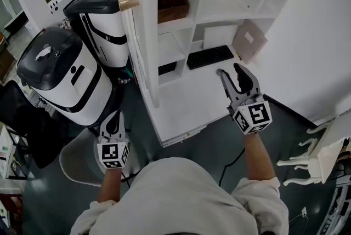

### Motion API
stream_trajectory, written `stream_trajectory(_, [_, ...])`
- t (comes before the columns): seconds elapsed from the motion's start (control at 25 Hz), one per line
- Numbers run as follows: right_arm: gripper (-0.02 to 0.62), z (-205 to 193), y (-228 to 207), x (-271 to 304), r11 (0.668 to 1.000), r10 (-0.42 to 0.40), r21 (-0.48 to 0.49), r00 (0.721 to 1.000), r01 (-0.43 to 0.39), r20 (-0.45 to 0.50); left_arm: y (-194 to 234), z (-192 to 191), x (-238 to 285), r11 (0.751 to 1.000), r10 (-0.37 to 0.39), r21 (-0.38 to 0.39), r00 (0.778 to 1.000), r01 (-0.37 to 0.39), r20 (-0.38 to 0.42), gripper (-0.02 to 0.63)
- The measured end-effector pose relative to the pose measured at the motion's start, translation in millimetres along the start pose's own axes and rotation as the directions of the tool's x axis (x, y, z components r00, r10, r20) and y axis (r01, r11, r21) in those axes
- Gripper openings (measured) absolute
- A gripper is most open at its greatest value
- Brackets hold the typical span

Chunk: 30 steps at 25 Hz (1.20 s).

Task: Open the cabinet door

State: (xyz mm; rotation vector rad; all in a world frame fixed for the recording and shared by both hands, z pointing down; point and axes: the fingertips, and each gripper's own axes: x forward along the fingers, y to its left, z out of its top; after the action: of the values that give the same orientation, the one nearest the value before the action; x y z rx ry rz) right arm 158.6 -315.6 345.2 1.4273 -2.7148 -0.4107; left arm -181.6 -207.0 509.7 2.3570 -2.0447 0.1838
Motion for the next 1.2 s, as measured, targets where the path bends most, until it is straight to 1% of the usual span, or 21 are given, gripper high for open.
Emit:
stream_trajectory(0.4, [0.167,-58,15,-12,0.996,-0.005,0.09,0.998,0.011,-0.066,2,3,6,1.0,-0.001,0.027,1.0,0.001,0.005,0.0])
stream_trajectory(0.6, [0.126,-81,25,-18,0.993,-0.005,0.115,0.996,0.016,-0.093,4,3,7,0.999,0.0,0.037,1.0,0.0,0.005,0.0])
stream_trajectory(0.92, [0.084,-99,47,-20,0.989,0.017,0.146,0.993,0.0,-0.119,11,3,3,0.999,0.008,0.045,1.0,-0.008,0.005,0.0])
stream_trajectory(1.2, [0.024,-112,61,-17,0.987,0.04,0.158,0.989,-0.018,-0.139,19,0,0,0.999,0.022,0.047,1.0,-0.022,0.001,0.0])
